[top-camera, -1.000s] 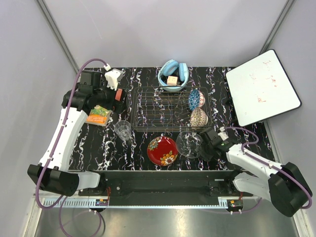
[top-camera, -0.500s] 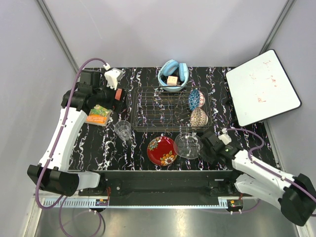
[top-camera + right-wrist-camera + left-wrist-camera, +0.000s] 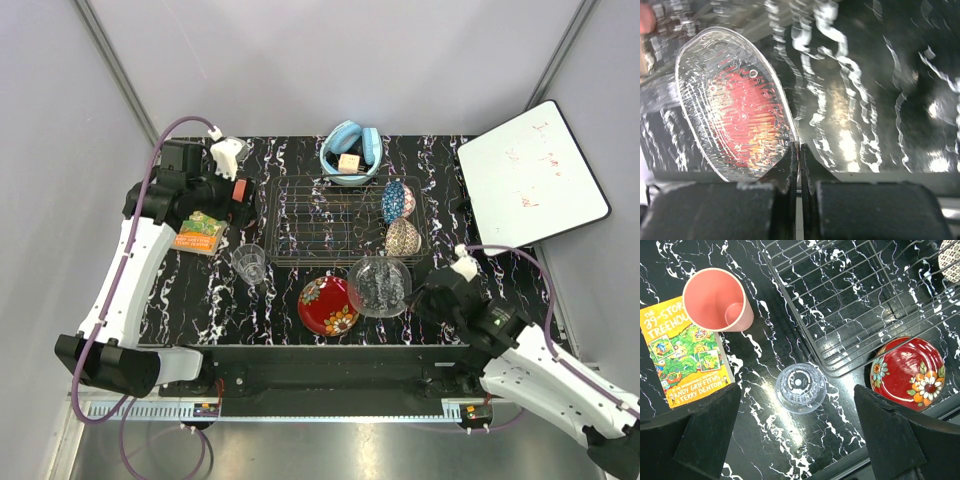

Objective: Load the mixed dishes into the dish rack

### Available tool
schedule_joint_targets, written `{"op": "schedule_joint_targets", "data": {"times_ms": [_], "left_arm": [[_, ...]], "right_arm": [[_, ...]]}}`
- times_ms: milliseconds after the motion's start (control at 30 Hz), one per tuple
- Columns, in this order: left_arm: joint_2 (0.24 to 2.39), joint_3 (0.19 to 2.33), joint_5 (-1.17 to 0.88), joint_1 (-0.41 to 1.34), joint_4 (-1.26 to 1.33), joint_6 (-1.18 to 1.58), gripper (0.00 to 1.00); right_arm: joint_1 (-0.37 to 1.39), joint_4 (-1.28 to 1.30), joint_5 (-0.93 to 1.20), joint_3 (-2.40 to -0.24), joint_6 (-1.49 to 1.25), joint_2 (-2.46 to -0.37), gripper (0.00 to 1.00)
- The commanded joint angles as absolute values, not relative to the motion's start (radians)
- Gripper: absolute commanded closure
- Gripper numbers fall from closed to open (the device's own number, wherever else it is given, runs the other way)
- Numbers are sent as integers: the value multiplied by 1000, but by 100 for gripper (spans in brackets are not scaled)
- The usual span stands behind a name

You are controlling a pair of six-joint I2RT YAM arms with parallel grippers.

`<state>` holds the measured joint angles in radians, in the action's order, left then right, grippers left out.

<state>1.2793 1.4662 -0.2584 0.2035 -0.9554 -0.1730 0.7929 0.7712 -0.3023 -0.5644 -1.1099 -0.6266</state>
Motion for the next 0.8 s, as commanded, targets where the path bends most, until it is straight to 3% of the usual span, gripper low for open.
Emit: {"op": "schedule_joint_targets", "data": {"times_ms": [0,200,400,433,533,767], "left_arm": [[1273,1519,-276,201,-950,-161,1],[1262,1505,-282,201,-951,-161,1],[1250,1485,-278,201,-956,-152,1],[1244,1479,-272,201,-959,-156,1],[1221,1450,-253,201,-956,-169,1],[1193,1376,-242,201,-930,-187,1]], "right_arm": [[824,651,-308,-707,-849,-698,100],[850,546,-518,-963,-438,-817,100],[848,21,-690,-991,298,-992,100],[850,-214,-658,-921,416,-1017,100],[832,-603,-534,-777,961,-1092,100],[700,-730,-376,-807,1250,-1265,100]]}}
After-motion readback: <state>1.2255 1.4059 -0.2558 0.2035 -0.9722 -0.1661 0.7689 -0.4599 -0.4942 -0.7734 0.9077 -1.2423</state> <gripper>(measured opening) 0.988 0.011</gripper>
